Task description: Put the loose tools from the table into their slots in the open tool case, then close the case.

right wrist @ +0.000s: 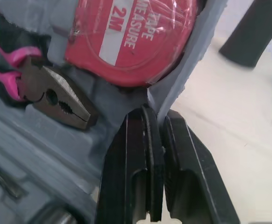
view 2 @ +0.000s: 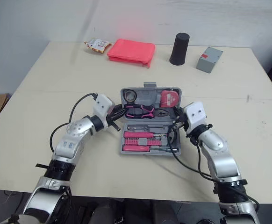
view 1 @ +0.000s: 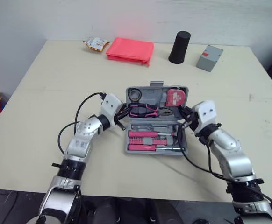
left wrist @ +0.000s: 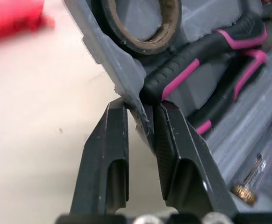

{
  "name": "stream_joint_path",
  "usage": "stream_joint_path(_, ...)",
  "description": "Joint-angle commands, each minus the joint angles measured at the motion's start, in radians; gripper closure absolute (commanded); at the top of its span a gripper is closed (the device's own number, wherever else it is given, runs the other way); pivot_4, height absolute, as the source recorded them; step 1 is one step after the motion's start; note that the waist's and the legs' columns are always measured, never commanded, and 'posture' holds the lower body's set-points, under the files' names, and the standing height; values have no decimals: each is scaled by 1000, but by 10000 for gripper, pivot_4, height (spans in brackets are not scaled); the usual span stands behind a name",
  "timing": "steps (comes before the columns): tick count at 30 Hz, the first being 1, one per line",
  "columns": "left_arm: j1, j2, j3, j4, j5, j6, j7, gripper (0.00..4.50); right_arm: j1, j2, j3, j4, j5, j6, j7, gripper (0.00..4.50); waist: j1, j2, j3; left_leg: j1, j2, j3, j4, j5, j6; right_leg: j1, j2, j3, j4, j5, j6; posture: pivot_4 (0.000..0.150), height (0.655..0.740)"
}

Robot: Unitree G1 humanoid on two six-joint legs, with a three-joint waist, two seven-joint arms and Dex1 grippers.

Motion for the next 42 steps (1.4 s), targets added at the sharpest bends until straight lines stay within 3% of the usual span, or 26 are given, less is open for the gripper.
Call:
stream_joint_path(1, 36, 72, -15, 49, 131, -330, 29, 42446, 44, -67, 29, 171, -194, -271, -31, 45000, -4, 0, 0, 1, 0, 0, 1, 0, 0, 1, 0, 0, 0, 0, 0, 1500, 7400)
stream_joint_path(5, 70, 137, -20, 122, 255, -546, 117, 42446, 58, -106, 38, 324, -358, -478, -178, 45000, -7, 0, 0, 8, 1, 0, 1, 0, 1, 8, 0, 0, 0, 0, 0, 1500, 7400)
stream_joint_path(7, 92, 155, -19, 123, 244, -599, 106, 33372, 80, -118, 35, 335, -345, -512, -162, 36646, -9, -1, 0, 19, 2, 0, -4, -1, 0, 20, 0, 0, -5, 0, -1, 1500, 7400)
stream_joint_path(10, 128, 219, -19, 124, 252, -659, 80, 22416, 135, -164, 9, 334, -361, -573, -177, 24036, -7, -1, 0, 21, 1, 0, -7, -1, 0, 22, -1, 0, -7, 0, -1, 1500, 7400)
stream_joint_path(13, 195, 322, 28, 134, 183, -567, 6, 9199, 238, -247, -46, 314, -393, -593, -192, 9341, -6, -1, 0, 21, 2, 1, -8, -1, 0, 20, -1, 0, -7, 0, -2, 1500, 7400)
stream_joint_path(14, 239, 371, 73, 153, 123, -495, -43, 8956, 298, -277, -87, 320, -354, -590, -178, 5209, -6, -1, 0, 21, 2, 1, -9, -1, 0, 20, -1, 0, -7, 0, -2, 1500, 7400)
stream_joint_path(17, 304, 454, 164, 179, -28, -327, -160, 8956, 428, -330, -167, 306, -215, -561, -112, 5209, -6, -5, -1, 24, 3, 1, -10, -1, -1, 23, -1, -1, -8, -1, -4, 1500, 7400)
stream_joint_path(20, 259, 468, 182, 171, -107, -230, -243, 8956, 508, -335, -208, 183, 5, -427, 19, 5209, -3, -7, -1, 39, 3, -1, -13, -5, -2, 38, -2, -4, -10, -3, -7, 1500, 7400)
stream_joint_path(21, 217, 448, 175, 161, -124, -196, -258, 8956, 524, -338, -204, 112, 67, -373, 63, 7564, -1, -7, -1, 39, 2, -2, -14, -7, -3, 38, -3, -4, -10, -3, -8, 1500, 7400)
stream_joint_path(23, 149, 409, 165, 143, -147, -127, -281, 8956, 554, -344, -198, -8, 176, -261, 147, 13801, 4, -7, -1, 37, 1, -3, -13, -8, -3, 38, -4, -6, -10, -1, -7, 1500, 7400)
stream_joint_path(25, 53, 350, 127, 136, -152, -48, -313, 14221, 588, -366, -174, -158, 291, -105, 237, 23603, 5, -7, -1, 34, 1, -4, -12, -8, -3, 37, -4, -7, -10, 0, -6, 1500, 7400)
stream_joint_path(29, -121, 229, 23, 199, -82, 16, -334, 31782, 591, -400, -122, -356, 364, 138, 312, 44847, 17, -7, -1, 31, 2, -4, -10, -6, 0, 35, -1, -6, -10, 0, -5, 1500, 7400)
stream_joint_path(32, -221, 145, -31, 295, -33, 4, -338, 44766, 555, -398, -81, -431, 366, 254, 344, 45000, 20, -7, -1, 30, 2, -3, -8, -5, 0, 34, 1, -4, -11, 0, -5, 1500, 7400)
stream_joint_path(37, -399, 15, -73, 571, 7, -124, -397, 44766, 456, -381, 6, -423, 283, 361, 385, 45000, 13, -12, 2, 30, 4, -1, -8, -4, -1, 31, 2, -2, -10, 0, -5, 1500, 7400)
stream_joint_path(42, -518, -35, -112, 821, 81, -232, -462, 44766, 370, -355, 64, -379, 224, 396, 427, 45000, 6, -14, 3, 29, 2, -1, -7, -4, -1, 30, 2, -1, -11, 0, -5, 1500, 7400)
